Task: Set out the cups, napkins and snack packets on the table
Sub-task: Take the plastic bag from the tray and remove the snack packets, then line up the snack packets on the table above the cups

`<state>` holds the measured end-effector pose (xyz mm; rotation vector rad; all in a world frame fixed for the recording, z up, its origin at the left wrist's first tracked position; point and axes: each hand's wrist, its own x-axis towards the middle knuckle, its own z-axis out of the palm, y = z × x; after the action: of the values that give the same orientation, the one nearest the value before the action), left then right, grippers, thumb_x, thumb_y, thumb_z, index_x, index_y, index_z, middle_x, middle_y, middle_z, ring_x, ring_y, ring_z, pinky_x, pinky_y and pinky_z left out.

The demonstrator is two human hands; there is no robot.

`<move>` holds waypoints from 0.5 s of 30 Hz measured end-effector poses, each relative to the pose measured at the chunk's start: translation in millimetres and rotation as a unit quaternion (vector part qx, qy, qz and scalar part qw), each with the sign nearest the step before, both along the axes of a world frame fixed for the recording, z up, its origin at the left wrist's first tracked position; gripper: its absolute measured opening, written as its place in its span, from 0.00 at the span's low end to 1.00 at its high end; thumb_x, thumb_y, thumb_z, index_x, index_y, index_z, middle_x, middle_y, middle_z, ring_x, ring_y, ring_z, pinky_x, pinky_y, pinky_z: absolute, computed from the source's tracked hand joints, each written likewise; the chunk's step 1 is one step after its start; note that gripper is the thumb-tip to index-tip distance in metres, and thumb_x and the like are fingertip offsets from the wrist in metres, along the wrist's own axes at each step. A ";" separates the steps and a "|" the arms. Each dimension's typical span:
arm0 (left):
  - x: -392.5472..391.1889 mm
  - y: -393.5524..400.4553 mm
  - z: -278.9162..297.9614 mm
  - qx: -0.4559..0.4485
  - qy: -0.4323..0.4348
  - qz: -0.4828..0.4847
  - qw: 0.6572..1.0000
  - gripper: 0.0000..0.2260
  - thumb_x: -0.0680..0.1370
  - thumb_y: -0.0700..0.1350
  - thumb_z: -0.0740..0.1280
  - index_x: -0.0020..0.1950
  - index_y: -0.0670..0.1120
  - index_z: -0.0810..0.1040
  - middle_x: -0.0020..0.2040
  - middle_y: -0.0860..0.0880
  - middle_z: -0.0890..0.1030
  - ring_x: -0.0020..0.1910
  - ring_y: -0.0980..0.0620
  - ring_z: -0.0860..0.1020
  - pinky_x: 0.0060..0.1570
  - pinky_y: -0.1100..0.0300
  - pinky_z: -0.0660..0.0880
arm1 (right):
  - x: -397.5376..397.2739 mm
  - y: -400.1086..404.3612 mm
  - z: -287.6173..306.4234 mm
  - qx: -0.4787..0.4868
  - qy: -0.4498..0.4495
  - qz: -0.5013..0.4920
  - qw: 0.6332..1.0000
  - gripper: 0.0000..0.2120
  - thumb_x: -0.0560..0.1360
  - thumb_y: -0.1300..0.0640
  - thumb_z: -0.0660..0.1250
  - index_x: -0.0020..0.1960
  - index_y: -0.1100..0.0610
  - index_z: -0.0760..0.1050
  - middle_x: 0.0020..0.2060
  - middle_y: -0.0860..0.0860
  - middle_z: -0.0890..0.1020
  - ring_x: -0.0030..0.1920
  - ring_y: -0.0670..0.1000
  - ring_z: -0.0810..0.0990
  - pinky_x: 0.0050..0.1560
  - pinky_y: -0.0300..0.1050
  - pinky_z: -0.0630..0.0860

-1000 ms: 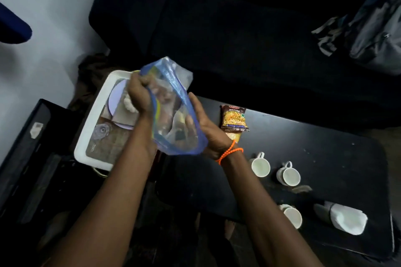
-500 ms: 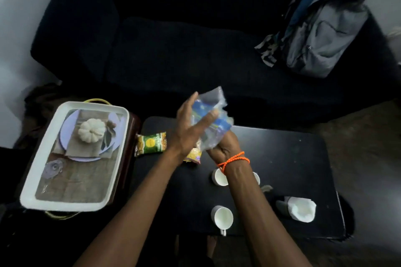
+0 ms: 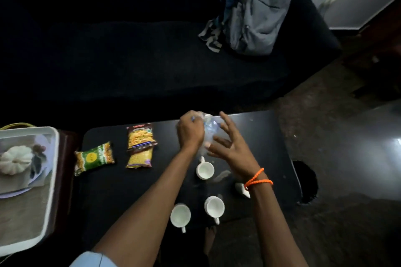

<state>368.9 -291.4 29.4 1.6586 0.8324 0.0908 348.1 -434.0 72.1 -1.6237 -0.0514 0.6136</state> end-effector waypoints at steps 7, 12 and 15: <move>43.8 -164.1 16.4 -0.369 0.053 -0.184 0.909 0.17 0.83 0.47 0.58 0.57 0.35 0.79 0.63 0.34 0.74 0.61 0.39 0.74 0.64 0.51 0.70 | 26.5 -142.0 -13.4 0.062 0.078 -0.155 0.983 0.22 0.71 0.68 0.75 0.64 0.56 0.80 0.56 0.59 0.85 0.55 0.59 0.84 0.54 0.54 0.82; 56.1 -255.2 10.8 -0.395 0.146 -0.265 0.868 0.37 0.80 0.66 0.59 0.83 0.46 0.57 0.82 0.44 0.61 0.77 0.40 0.66 0.75 0.38 0.66 | 35.3 -228.4 -26.3 -0.226 -0.094 -0.270 0.931 0.17 0.68 0.73 0.72 0.53 0.59 0.85 0.51 0.56 0.87 0.52 0.49 0.85 0.57 0.33 0.79; 54.3 -282.7 -8.0 -0.241 0.116 -0.315 0.910 0.30 0.82 0.63 0.58 0.82 0.54 0.59 0.83 0.54 0.56 0.82 0.48 0.55 0.78 0.34 0.55 | 29.2 -279.9 -31.5 -0.300 -0.204 -0.383 0.849 0.15 0.66 0.72 0.70 0.51 0.62 0.85 0.52 0.56 0.86 0.53 0.55 0.85 0.57 0.32 0.76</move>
<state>423.2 -574.1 21.4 1.3966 0.4042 -0.7223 377.4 -713.9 40.6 -2.1514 0.5061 -0.3929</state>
